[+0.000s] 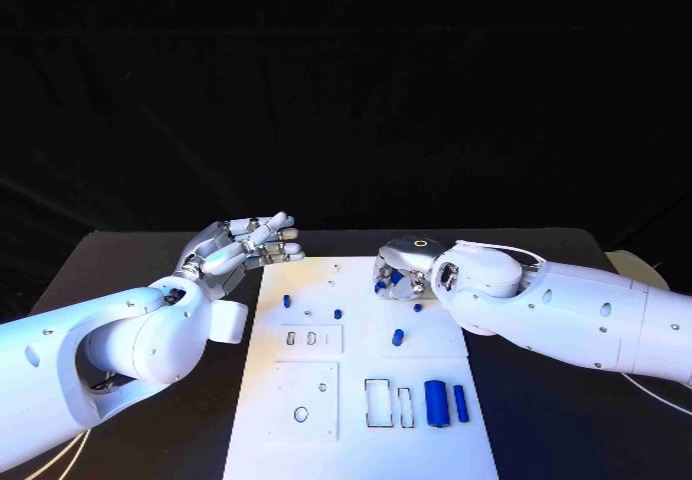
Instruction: Assemble the parts on the task board
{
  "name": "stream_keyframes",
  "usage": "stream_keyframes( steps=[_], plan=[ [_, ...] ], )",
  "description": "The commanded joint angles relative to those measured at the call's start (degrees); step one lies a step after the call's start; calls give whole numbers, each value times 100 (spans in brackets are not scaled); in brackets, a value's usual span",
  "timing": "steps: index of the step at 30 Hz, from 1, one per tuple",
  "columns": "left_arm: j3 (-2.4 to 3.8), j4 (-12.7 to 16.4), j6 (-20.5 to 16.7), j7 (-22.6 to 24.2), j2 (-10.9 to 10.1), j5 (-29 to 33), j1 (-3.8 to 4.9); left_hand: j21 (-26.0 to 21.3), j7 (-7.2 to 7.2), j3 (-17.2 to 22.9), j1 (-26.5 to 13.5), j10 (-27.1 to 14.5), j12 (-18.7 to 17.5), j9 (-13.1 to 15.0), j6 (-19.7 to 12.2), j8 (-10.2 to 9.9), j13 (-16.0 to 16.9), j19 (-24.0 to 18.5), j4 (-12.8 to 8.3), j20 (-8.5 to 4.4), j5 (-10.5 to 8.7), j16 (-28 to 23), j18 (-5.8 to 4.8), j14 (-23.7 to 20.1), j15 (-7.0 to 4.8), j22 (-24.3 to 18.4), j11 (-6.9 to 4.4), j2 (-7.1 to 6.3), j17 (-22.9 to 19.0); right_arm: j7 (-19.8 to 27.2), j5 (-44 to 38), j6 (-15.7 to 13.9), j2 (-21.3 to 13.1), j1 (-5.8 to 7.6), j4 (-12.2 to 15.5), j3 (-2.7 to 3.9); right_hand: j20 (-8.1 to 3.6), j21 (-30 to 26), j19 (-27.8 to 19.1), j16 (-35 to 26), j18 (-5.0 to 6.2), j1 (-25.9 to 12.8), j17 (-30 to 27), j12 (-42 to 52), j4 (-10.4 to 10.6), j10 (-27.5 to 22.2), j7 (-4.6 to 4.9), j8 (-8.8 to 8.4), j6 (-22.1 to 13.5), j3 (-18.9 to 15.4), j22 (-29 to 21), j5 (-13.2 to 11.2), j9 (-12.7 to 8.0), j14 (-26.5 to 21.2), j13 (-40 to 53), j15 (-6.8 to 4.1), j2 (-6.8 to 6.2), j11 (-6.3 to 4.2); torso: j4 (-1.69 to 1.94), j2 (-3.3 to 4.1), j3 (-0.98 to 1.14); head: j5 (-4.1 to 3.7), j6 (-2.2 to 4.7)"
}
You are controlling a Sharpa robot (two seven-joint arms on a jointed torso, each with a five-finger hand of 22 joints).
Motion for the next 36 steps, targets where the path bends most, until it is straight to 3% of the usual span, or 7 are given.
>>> stream_keyframes(
  steps=[1,7,17,24,36],
  plan=[
    [6,17,124,1,-1,9,16,21,21,-31,55,-14,-24,-8,-2,-35,-8,38,6,13,-22,-42,28,12,28,-5,41,-4,12,-66,-83,118,7,-18,-12,-12,-6,43,60,36,-69,31,9,31,12,56,-10,43,67,57,226,-5,21,225,10,-46,37,-14,4,11,0,-6,11],
    [6,-2,129,-9,-1,9,19,21,22,-30,57,-15,-26,-8,-3,-36,-8,38,5,13,-22,-43,28,12,28,-5,42,-3,12,20,-62,-450,-13,-18,60,-12,-54,144,152,56,-102,111,12,117,30,229,-92,124,232,177,402,-59,93,221,54,-107,81,-91,9,7,-1,-2,35],
    [6,-61,167,-4,2,10,20,18,30,-36,65,-27,-48,-10,-13,-52,-12,34,0,13,-24,-61,26,5,34,-10,49,5,21,-40,-17,-1250,43,21,152,9,-84,142,137,48,-99,170,-21,123,25,250,-105,137,261,279,397,-98,137,212,72,-129,78,-112,6,20,-4,14,119],
    [6,-72,184,-5,15,11,20,9,33,-44,67,-33,-64,-10,-17,-63,-14,22,-2,17,-25,-85,23,-16,43,-17,55,7,24,-86,-32,-1447,334,38,-132,15,-85,145,138,53,-100,165,-14,112,32,235,-98,133,254,294,402,-116,144,212,70,-126,69,-105,25,43,1,12,172],
    [6,-70,200,-15,43,11,21,9,33,-44,67,-33,-64,-10,-17,-63,-14,22,-2,17,-25,-85,23,-16,43,-17,55,7,24,-7,-18,-1435,893,15,-641,17,-85,143,133,57,-99,163,-12,102,40,222,-92,125,241,316,400,-133,150,213,68,-122,67,-99,29,51,0,78,151]
  ],
)
